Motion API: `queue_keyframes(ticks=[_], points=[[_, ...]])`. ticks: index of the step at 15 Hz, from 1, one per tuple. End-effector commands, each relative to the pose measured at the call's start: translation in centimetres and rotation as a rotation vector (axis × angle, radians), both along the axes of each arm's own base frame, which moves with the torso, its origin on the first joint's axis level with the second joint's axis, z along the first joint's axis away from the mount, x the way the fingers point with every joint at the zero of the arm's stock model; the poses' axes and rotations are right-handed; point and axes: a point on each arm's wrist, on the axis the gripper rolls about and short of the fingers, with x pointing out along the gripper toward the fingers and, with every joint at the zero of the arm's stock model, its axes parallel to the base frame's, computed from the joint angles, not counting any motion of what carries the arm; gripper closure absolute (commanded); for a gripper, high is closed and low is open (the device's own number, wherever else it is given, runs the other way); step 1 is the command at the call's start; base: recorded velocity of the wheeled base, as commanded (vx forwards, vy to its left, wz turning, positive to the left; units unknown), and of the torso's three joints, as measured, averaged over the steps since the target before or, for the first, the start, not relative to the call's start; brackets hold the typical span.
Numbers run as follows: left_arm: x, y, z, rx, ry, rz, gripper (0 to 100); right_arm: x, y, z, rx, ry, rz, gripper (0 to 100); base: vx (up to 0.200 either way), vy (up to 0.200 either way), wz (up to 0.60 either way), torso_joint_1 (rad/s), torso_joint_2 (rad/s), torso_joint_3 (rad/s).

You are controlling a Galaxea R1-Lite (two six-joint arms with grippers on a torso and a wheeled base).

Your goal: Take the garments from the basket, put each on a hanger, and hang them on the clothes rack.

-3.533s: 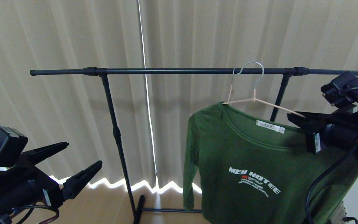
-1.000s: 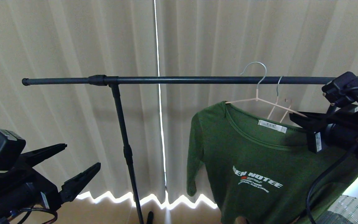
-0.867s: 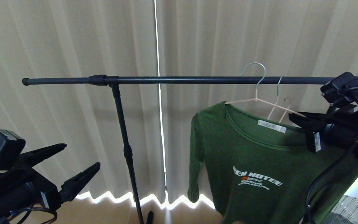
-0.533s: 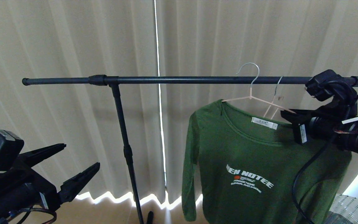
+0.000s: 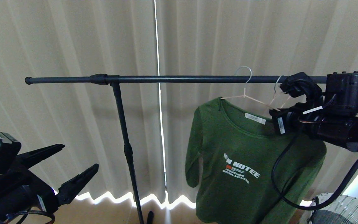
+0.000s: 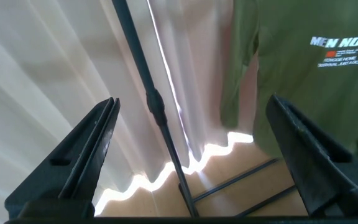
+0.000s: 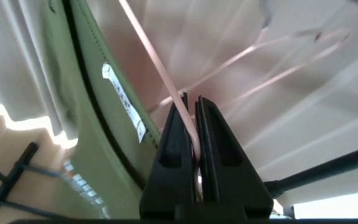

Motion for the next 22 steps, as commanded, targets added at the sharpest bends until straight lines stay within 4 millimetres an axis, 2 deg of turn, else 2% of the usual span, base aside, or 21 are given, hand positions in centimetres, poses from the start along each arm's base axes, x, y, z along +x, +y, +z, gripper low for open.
queue_keyframes(ticks=[1,6,13,14,19,22], points=[[0.0,0.0,0.0,0.0,0.001,-0.001,0,-0.1,0.7,-0.5,-0.005,0.013,0.023,100,0.0,0.0,0.0,0.0,0.0,0.0],[0.0,0.0,0.0,0.0,0.001,-0.001,0,-1.4,4.2,-0.5,-0.005,0.01,0.149,100,0.0,0.0,0.0,0.0,0.0,0.0],[-0.1,0.0,0.0,-0.001,-0.002,-0.001,0,-1.3,4.9,-0.8,-0.01,0.02,0.171,100,0.0,0.0,0.0,0.0,0.0,0.0],[-0.1,0.0,0.0,-0.001,-0.002,-0.001,0,-1.3,4.9,-0.9,-0.009,0.02,0.17,0,0.0,0.0,0.0,0.0,0.0,0.0],[-0.1,0.0,0.0,-0.001,-0.003,-0.001,0,-1.3,4.9,-0.4,0.049,-0.013,0.17,0,0.0,0.0,0.0,0.0,0.0,0.0],[-0.2,0.0,0.1,-0.002,-0.008,0.0,0,-1.7,5.3,-0.1,0.156,-0.001,0.195,0,0.0,0.0,0.0,0.0,0.0,0.0]])
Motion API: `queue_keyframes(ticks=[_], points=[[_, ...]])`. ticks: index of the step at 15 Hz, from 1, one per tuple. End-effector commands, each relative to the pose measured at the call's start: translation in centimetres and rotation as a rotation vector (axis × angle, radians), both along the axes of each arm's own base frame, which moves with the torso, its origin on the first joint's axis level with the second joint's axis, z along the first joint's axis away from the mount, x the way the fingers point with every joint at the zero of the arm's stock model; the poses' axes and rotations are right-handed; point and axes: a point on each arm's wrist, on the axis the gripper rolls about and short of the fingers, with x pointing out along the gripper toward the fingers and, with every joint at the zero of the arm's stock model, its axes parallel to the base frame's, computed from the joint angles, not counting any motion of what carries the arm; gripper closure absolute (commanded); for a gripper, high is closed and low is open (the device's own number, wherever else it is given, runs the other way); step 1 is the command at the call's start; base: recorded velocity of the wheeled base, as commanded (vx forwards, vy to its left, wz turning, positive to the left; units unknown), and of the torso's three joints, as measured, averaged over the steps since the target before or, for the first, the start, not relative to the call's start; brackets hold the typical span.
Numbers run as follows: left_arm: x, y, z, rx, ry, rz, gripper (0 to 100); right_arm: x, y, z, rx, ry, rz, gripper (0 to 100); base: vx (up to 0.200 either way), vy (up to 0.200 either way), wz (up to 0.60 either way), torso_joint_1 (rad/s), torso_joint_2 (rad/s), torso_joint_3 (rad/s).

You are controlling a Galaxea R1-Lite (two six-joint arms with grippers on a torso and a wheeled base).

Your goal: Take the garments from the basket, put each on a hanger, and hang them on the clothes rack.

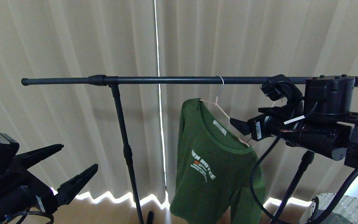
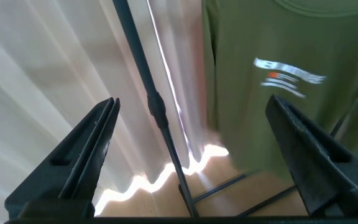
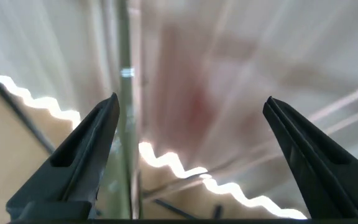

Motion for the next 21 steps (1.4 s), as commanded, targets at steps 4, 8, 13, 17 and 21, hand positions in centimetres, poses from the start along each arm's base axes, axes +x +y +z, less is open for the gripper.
queue_keyframes(ticks=[4,8,13,17,21], points=[[-0.3,0.1,0.0,-0.005,-0.006,0.001,0,-3.1,-1.4,1.8,0.07,-0.042,0.019,0,0.0,0.0,0.0,0.0,0.0,0.0],[-0.4,0.1,-0.3,0.001,0.003,0.0,0,-7.1,-3.7,1.9,0.084,-0.065,0.015,0,0.0,0.0,0.0,0.0,0.0,0.0],[-0.9,0.4,-1.1,0.005,0.028,0.016,0,-11.0,-6.2,-0.5,0.059,-0.036,-0.012,0,0.0,0.0,0.0,0.0,0.0,0.0],[-1.0,1.1,-1.9,0.028,0.053,0.065,0,-11.3,-7.9,-2.3,0.03,0.018,-0.103,0,0.0,0.0,0.0,0.0,0.0,0.0],[-1.5,1.3,-2.5,0.032,0.07,0.071,0,-12.3,-8.6,-3.1,0.001,-0.027,-0.108,0,0.0,0.0,0.0,0.0,0.0,0.0]])
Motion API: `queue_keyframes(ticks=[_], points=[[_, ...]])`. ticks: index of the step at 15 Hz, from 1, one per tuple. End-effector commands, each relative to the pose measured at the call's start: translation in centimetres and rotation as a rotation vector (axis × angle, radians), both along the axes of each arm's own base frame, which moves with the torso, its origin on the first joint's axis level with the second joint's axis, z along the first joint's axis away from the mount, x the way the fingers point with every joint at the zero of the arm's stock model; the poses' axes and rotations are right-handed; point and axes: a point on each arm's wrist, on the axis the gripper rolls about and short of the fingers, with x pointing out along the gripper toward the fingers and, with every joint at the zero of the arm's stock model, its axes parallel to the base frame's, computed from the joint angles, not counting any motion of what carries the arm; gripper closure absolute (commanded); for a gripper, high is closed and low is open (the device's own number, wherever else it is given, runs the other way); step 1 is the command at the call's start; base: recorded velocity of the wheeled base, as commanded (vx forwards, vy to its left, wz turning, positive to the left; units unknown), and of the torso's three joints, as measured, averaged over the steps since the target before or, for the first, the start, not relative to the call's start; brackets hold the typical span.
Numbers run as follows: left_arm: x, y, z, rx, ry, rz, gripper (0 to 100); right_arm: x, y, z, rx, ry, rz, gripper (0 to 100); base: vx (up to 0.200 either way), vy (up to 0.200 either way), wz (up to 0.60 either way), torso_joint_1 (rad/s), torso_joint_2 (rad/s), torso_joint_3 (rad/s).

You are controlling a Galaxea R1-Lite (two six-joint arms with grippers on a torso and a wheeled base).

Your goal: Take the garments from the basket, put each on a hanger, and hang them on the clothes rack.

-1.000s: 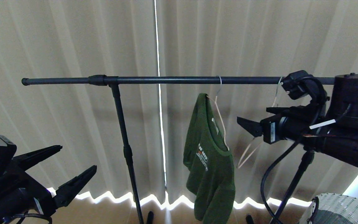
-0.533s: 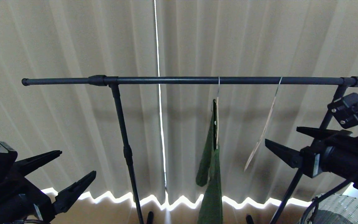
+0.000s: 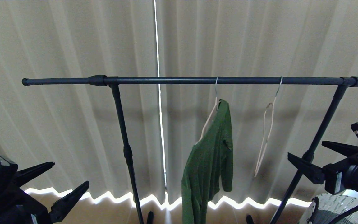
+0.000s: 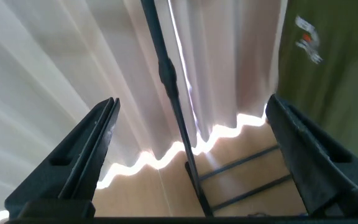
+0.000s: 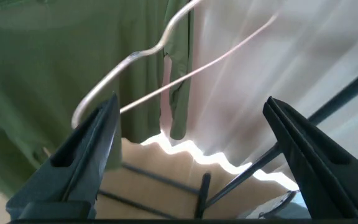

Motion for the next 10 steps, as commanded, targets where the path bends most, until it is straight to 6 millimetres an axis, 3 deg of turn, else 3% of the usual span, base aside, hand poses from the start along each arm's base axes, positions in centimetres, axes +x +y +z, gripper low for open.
queue_keyframes(ticks=[1,5,10], points=[[-0.2,0.1,-0.3,0.001,0.011,0.008,0,-0.7,-0.3,-0.8,0.003,-0.017,0.003,0,0.0,0.0,0.0,0.0,0.0,0.0],[-0.1,0.2,-0.4,0.003,0.019,0.015,0,-1.3,-0.5,-2.3,-0.01,0.016,0.001,0,0.0,0.0,0.0,0.0,0.0,0.0],[-0.1,0.2,-0.8,0.008,0.036,0.013,0,-1.3,-1.1,-2.5,-0.015,0.022,-0.044,0,-0.2,0.0,0.0,0.003,0.01,0.003]])
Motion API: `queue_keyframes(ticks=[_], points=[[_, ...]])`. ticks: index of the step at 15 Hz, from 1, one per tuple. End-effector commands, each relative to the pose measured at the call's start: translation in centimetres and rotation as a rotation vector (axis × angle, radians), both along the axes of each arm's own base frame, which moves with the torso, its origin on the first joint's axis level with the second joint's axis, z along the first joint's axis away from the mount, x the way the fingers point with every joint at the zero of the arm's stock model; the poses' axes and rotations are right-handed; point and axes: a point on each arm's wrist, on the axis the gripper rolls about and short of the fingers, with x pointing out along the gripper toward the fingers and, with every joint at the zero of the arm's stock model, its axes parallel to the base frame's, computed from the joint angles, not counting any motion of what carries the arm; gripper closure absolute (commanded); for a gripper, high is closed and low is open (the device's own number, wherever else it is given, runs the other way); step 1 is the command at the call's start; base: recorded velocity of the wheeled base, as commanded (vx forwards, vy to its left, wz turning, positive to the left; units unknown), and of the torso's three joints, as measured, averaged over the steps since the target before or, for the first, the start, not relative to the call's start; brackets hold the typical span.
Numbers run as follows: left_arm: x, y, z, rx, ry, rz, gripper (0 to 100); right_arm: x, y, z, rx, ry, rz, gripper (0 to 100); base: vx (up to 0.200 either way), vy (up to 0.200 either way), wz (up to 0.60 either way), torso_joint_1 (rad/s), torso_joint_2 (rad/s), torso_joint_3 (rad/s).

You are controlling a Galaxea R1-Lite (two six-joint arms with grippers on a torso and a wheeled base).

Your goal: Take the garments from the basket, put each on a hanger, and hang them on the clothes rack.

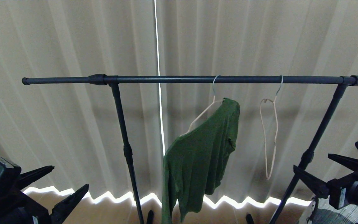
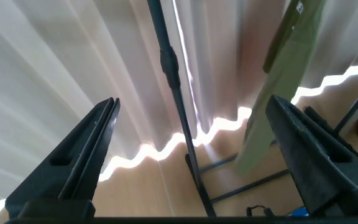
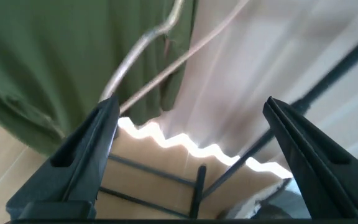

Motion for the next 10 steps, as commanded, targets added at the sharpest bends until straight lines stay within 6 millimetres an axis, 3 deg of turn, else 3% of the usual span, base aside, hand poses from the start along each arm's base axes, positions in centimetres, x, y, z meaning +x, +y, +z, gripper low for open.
queue_keyframes(ticks=[1,6,10], points=[[0.0,0.0,-0.2,0.005,0.01,-0.002,0,0.0,-0.1,-0.2,-0.004,0.009,-0.006,0,-0.2,0.0,0.0,0.022,0.01,-0.007],[-0.7,0.1,-0.4,0.027,-0.009,-0.007,0,-0.1,-0.5,-0.5,-0.006,0.022,-0.032,0,-0.2,0.0,0.0,-0.003,0.0,0.005],[-0.1,0.1,-0.7,0.028,0.023,-0.004,0,-0.1,-0.5,-1.2,-0.019,0.056,-0.03,0,0.0,0.0,0.0,0.0,0.0,0.0]])
